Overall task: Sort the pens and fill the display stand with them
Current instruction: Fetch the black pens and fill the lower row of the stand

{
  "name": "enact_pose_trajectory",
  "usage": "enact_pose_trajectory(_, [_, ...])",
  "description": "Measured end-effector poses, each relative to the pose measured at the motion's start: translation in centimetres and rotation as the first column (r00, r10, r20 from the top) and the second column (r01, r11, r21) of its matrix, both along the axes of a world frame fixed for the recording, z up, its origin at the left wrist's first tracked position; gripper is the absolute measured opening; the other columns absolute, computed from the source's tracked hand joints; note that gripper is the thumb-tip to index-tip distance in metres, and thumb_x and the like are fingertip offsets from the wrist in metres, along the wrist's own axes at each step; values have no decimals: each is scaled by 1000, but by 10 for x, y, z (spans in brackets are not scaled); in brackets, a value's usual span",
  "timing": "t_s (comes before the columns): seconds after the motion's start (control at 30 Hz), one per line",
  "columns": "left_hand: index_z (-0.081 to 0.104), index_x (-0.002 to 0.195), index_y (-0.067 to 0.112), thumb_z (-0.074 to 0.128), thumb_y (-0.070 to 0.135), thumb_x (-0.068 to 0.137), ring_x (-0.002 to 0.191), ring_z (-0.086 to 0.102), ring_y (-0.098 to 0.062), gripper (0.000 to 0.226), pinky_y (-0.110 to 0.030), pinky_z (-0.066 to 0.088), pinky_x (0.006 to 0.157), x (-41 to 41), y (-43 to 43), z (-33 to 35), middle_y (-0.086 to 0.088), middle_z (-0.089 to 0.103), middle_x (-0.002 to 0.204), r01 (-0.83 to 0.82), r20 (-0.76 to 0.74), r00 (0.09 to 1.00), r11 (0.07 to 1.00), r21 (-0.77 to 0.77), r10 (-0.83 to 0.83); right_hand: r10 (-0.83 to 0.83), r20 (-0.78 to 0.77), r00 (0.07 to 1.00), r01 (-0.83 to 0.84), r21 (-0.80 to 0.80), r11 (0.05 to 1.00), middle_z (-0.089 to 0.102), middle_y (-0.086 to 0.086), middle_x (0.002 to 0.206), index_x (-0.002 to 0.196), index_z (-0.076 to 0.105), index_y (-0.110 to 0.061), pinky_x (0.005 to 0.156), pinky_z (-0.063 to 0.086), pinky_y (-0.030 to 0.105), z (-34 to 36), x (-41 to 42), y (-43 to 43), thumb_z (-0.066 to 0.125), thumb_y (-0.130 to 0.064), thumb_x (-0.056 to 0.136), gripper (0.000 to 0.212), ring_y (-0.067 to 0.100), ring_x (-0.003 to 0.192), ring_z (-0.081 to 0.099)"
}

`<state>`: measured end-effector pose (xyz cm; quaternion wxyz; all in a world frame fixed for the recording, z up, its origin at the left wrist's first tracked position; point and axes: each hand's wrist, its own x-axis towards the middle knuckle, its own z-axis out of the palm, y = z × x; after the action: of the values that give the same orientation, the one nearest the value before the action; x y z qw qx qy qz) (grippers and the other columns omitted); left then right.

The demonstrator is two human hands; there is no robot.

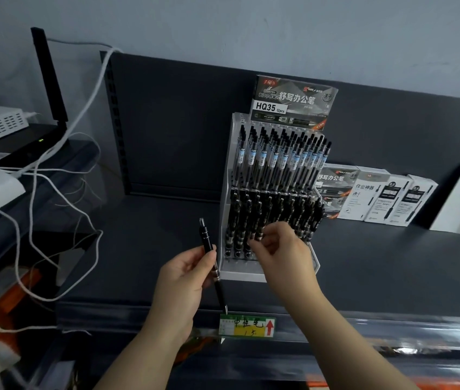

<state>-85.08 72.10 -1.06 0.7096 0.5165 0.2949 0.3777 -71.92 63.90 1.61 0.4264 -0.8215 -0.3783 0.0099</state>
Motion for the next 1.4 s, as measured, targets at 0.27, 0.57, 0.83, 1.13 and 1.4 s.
enact_pose_trajectory(0.27, [69,91,14,68,17,82,78,70,-15,10,-19,54,65,13,-10,2,-4,73,81,54,-61,997,983,176,-44,232,-36,972,-234,-43,971,62,-12,75,87,66,-26,63,47,14,-9,-34,-11,67,-30,82,6,1,72,57])
enact_pose_trajectory(0.57, [56,109,26,54,20,93,88,58,-5,17,-8,43,66,29,20,-19,8,60,99,92,-332,937,843,530,106,-50,-90,995,66,186,980,57,-23,80,109,61,-18,65,41,2,10,14,-15,65,-22,87,23,-10,74,55])
enact_pose_trajectory(0.83, [48,123,16,48,22,96,89,54,-5,28,-10,38,66,49,40,-46,-2,56,112,180,-443,894,852,492,67,-81,22,996,82,-52,995,69,-5,93,108,61,-17,60,49,18,-3,28,4,56,-25,92,19,12,77,61])
enact_pose_trajectory(1.13, [47,119,18,46,25,97,88,54,-10,23,-15,38,64,49,42,-47,-3,54,107,233,-471,882,843,485,28,-52,99,994,70,-187,980,70,7,91,108,62,-9,52,37,1,-12,27,8,49,-22,96,22,12,61,46])
enact_pose_trajectory(1.4, [49,116,19,47,26,96,88,57,-14,21,-17,41,65,49,42,-49,-4,57,103,223,-458,888,843,490,32,-36,125,991,68,-264,962,55,1,70,96,58,-6,42,27,19,-14,25,11,48,-22,96,19,18,59,48])
